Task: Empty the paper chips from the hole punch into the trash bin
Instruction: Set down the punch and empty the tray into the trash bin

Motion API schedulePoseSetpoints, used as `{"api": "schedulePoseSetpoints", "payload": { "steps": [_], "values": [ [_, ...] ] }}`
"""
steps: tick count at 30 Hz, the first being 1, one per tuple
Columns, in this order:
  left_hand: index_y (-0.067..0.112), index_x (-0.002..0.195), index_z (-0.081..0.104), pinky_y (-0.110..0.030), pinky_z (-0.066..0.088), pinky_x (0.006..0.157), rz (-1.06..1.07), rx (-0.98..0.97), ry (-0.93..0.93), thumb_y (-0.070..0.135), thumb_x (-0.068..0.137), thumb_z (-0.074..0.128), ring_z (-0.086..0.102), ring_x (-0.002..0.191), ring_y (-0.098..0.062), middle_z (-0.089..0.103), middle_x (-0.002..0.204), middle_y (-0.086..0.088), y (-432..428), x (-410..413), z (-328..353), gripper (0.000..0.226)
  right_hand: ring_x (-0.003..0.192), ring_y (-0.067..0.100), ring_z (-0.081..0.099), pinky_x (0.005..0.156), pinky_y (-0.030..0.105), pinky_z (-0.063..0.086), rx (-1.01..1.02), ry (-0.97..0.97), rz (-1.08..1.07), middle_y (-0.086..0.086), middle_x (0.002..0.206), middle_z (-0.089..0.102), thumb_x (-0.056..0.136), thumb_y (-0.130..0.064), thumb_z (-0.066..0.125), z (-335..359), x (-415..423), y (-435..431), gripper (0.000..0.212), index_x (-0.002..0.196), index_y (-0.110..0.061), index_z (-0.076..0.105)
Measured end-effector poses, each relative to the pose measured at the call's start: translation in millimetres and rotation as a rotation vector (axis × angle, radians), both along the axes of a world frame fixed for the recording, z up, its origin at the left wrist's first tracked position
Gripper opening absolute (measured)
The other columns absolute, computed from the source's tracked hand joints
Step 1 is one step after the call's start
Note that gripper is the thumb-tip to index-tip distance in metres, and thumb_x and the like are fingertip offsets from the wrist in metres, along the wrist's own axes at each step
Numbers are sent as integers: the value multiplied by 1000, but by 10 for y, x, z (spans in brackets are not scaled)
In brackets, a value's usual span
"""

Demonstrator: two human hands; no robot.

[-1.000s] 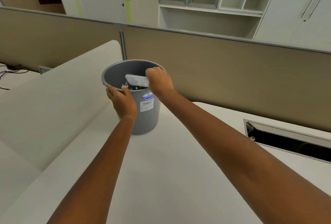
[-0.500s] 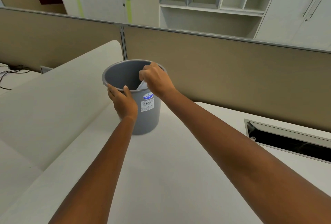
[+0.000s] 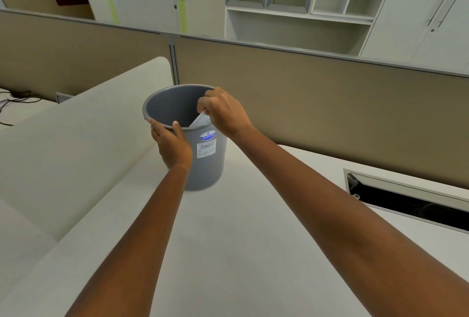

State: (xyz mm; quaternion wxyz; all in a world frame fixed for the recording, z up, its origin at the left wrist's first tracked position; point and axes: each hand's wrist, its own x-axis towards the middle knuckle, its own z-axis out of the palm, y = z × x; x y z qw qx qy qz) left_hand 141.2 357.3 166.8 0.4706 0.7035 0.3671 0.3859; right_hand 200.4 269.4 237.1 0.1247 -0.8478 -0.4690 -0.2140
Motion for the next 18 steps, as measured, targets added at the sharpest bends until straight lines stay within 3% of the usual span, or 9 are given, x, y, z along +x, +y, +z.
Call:
{"api": "schedulePoseSetpoints", "payload": {
  "steps": [3, 5, 8, 11, 14, 18],
  "values": [
    [6, 147, 12, -36, 38, 102, -3, -5, 6, 24, 99, 36, 41, 132, -31, 29, 151, -17, -8, -13, 9, 57, 105, 29, 55, 76, 29, 40, 137, 145, -43, 13, 108, 68, 84, 5, 49, -12, 13, -52, 29, 102, -5, 69],
    [6, 147, 12, -37, 38, 103, -7, -8, 16, 24, 99, 36, 41, 132, -32, 28, 151, -16, -17, -20, 15, 57, 98, 29, 60, 80, 29, 46, 473, 328, -120, 14, 102, 72, 81, 4, 53, 14, 15, -97, 25, 96, -3, 72],
    [7, 147, 12, -38, 39, 103, -8, -6, 27, 25, 99, 35, 41, 132, -32, 29, 151, -16, -23, -39, 28, 57, 81, 19, 62, 72, 12, 46, 893, 689, -267, 15, 95, 72, 78, 3, 61, 19, 45, -197, 22, 98, 0, 71],
    [7, 147, 13, -39, 38, 104, -10, -14, 33, 24, 99, 36, 41, 132, -32, 29, 151, -15, -27, -50, 45, 57, 81, 22, 56, 79, 27, 50, 1154, 1177, -322, 16, 91, 63, 80, 8, 61, -21, 48, -286, 26, 106, 7, 65],
    [7, 147, 13, -40, 37, 105, -9, -37, 36, 23, 98, 37, 40, 133, -32, 29, 151, -15, -25, -43, 64, 57, 81, 23, 57, 86, 28, 50, 1216, 1463, -307, 22, 104, 63, 83, 8, 58, -99, -17, -364, 28, 111, 10, 61],
    [8, 148, 12, -41, 38, 105, -5, -45, 36, 23, 98, 37, 41, 132, -33, 30, 151, -15, -26, -29, 77, 57, 58, 13, 59, 59, 14, 55, 1204, 1677, -240, 13, 89, 61, 86, 8, 54, -235, -154, -484, 23, 108, 9, 60]
  ]
}}
